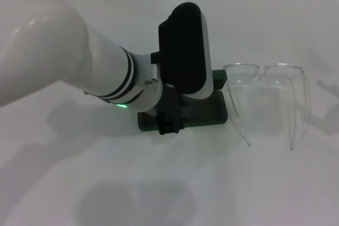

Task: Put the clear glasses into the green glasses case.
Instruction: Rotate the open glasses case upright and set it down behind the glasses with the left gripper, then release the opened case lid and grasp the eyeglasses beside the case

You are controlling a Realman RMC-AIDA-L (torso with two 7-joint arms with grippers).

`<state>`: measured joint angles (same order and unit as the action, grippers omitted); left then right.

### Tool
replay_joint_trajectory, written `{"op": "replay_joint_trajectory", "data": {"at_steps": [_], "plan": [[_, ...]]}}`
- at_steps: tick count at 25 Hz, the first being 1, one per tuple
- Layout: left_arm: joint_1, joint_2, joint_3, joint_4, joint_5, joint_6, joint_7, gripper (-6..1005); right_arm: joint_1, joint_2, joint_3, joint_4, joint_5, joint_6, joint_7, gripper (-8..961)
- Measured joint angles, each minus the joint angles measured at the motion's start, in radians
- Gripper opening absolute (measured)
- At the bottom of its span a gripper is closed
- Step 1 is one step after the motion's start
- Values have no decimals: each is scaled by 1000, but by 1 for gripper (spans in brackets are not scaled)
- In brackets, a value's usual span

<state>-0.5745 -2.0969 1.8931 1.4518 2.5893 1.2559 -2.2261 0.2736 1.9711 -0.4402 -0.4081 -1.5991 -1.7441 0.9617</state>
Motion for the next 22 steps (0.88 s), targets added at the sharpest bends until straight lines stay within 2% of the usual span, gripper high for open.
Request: {"op": "replay_joint_trajectory", "data": {"at_steps": [6,11,17,22], "plan": [[23,2,-36,176,-66,83,-55,301,5,-5,0,-6,3,-6,7,886],[54,5,-174,294,-259,106,-17,300,12,-30,-60,-98,-7,-10,108,886],[110,7,-430,273,-638,129,176,300,32,-38,-106,-357,-122,-27,341,875],[151,8,-602,142,-880,202,272,299,121,-38,-109,-579,-350,-27,550,858]]}}
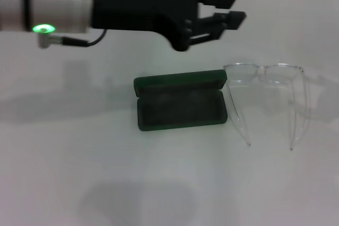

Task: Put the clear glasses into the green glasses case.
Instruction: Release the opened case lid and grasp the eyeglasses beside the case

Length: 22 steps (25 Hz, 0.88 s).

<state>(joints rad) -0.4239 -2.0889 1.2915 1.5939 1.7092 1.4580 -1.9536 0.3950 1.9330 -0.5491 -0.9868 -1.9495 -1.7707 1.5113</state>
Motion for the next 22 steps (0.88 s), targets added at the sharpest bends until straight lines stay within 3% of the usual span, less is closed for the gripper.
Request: {"op": "replay_joint_trajectory", "data": {"at_steps": [5,8,11,14,18,22], "plan": [[-1,8,-185,-296,-256,262,134,299,116,-15,-49,-146,-202,-5,133,840],[-23,22,-279,-480,-307,397,183,296,208,-48,-137,-160,-294,-19,205,830],[-37,41,-336,-640,-358,466,209,294,283,-60,-219,-172,-372,-22,259,819],[-27,47,-374,-746,-425,485,229,293,344,-50,-266,-194,-443,-24,275,775],[-12,33,-396,-804,-453,487,251,293,421,-36,-352,-186,-518,-25,290,743],[-14,22,-390,-888,-543,514,223,292,466,8,-437,-176,-619,-16,298,740]]}}
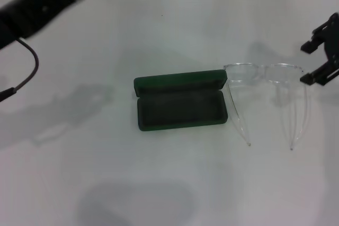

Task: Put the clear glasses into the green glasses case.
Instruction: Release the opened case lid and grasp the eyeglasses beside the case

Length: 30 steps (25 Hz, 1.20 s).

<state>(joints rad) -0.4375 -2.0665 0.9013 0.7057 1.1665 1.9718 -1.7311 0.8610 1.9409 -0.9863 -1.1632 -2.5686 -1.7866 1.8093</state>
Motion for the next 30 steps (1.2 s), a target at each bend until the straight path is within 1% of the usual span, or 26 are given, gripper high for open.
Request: {"op": "replay_joint_trajectory", "data": {"at_steps": [3,5,9,14,20,25,30], "plan": [[20,-21,1,-30,-69,13,-20,292,19,34,-45,-3,-73,27,-5,737],[37,-25,1,-38,-76,10,-9,292,30,47,-66,-5,-99,53,-8,735],[46,-22,0,-68,-72,7,16,292,42,50,-85,-3,-104,88,-10,734],[53,-18,-5,-72,-51,5,51,292,59,53,-87,19,-105,139,-13,733],[55,-18,-6,-73,-8,-20,94,291,67,71,-100,107,-103,259,-32,732],[53,-18,-6,-75,16,-49,113,291,74,72,-130,190,-102,344,-37,732],[56,-17,-7,-75,31,-83,129,291,103,73,-132,267,-100,384,-39,731]]}}
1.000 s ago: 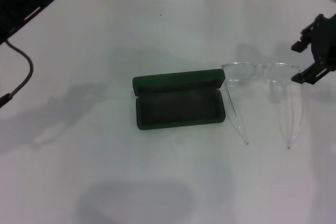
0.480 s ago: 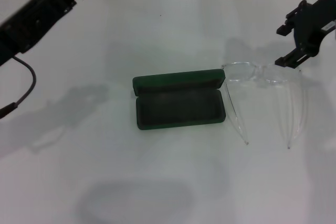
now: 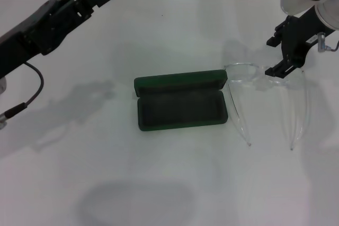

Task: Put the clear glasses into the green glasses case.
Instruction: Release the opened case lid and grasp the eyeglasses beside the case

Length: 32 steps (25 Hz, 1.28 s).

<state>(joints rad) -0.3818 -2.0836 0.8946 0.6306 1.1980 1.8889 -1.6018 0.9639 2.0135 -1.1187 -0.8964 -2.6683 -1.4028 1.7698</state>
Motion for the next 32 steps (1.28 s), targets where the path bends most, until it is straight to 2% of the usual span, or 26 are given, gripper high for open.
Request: {"op": "replay_joint_trajectory", "data": {"at_steps": [16,21,29,32], "plan": [[-14,5,4,-53,4,-55,70,290,65,2,-7,208,7,111,-36,728],[-14,5,6,-66,5,-63,78,290,67,2,-6,235,7,139,-41,632],[-11,5,6,-79,5,-64,89,289,63,3,-8,239,11,153,-48,613],[-7,3,6,-80,5,-64,89,289,61,5,-9,239,13,164,-49,531]]}}
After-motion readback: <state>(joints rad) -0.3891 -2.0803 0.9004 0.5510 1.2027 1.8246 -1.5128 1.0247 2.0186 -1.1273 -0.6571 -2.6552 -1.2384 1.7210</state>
